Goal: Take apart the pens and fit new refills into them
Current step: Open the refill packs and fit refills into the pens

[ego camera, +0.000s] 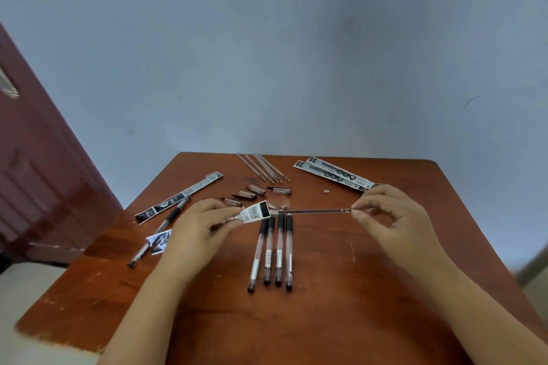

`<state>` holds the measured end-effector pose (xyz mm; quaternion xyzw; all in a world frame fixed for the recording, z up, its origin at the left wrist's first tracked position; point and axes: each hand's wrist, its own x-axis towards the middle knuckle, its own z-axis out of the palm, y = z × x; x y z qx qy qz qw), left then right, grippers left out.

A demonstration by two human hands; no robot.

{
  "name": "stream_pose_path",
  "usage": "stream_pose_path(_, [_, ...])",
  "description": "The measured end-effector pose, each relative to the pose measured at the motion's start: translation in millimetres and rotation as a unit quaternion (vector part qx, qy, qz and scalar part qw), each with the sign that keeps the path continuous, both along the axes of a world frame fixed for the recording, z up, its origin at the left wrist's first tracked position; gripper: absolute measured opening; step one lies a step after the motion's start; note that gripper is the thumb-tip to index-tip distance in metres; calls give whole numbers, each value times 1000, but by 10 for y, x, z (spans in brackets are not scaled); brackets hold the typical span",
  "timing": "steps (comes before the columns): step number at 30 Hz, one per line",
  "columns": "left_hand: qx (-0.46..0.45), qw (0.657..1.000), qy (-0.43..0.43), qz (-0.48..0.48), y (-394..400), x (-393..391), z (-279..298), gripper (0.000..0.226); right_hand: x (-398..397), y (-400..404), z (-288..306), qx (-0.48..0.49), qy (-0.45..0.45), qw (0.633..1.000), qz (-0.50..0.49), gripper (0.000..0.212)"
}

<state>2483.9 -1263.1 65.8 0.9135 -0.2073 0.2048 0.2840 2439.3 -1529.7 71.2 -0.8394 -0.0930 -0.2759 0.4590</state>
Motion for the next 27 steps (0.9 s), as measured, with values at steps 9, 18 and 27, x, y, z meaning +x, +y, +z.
stream_pose_path(9, [27,988,13,152,535,267,80,26,83,388,83,31,60,998,-15,12])
stream_pose_path(18, [61,978,80,183,649,1012,73,23,363,748,-5,127,83,988,-29,25])
stream_pose_path(27, [141,970,115,165,623,1250,-57,28,405,708,-160,82,73,994,-30,26])
